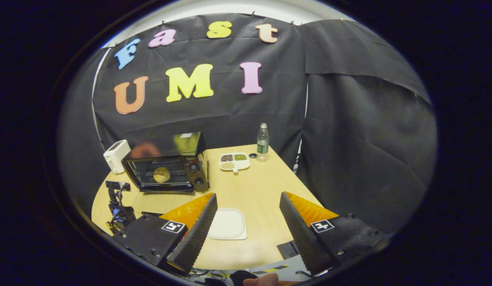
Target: Open the electric oven with the left hand, put the food in, and close the electric oven.
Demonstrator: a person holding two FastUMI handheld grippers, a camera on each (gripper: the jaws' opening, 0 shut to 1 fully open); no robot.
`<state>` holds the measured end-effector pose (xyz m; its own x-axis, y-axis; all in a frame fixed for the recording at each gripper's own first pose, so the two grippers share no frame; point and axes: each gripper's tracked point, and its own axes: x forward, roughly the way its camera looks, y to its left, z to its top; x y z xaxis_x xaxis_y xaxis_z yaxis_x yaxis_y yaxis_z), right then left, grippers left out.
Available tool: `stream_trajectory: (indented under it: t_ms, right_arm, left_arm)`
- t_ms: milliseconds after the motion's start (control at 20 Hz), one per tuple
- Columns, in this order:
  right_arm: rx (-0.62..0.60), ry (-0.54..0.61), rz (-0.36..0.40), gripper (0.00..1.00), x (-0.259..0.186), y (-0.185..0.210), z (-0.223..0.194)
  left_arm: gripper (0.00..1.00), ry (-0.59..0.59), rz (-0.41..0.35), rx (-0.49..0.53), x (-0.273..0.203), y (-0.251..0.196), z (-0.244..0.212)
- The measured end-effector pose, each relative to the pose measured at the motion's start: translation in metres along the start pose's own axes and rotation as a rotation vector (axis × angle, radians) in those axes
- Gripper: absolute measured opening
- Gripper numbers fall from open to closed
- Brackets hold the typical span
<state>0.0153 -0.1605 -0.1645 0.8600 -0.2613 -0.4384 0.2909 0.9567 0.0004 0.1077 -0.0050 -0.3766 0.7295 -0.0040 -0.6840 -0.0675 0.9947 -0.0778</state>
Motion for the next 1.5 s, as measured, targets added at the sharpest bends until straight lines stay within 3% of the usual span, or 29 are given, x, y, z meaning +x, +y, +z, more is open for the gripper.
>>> stream_trajectory:
  t_ms: [50,100,150,450,850,1050,1300,1500]
  right_arm:
    - [-0.006,-0.002,0.000,0.97,0.002,-0.003,0.003]
    - [-0.007,-0.002,0.001,0.97,0.005,-0.005,0.004]
    - [-0.002,0.002,0.007,0.97,0.007,-0.005,0.006]
    - [-0.014,0.017,0.079,0.97,0.023,0.008,0.009]
    - [-0.026,-0.013,0.198,0.97,0.040,0.027,0.026]
    - [-0.040,-0.045,0.252,0.97,0.053,0.039,0.037]
    - [-0.060,-0.124,0.316,0.97,0.050,0.054,0.065]
    - [-0.064,-0.227,0.339,0.97,0.021,0.076,0.094]
  left_arm:
    - [0.83,-0.009,0.008,0.001,0.002,0.000,0.004]
    - [0.84,-0.011,0.017,0.007,0.006,-0.001,0.006]
    - [0.96,-0.013,0.028,0.014,0.009,0.000,0.009]
    - [0.94,-0.016,0.042,0.016,0.010,-0.007,0.027]
    - [0.94,-0.246,0.066,-0.002,-0.026,-0.009,0.154]
    - [0.95,-0.334,0.083,-0.023,-0.052,-0.005,0.194]
    - [0.95,-0.469,0.097,-0.034,-0.129,-0.005,0.237]
    - [0.94,-0.611,0.092,0.006,-0.217,-0.005,0.261]
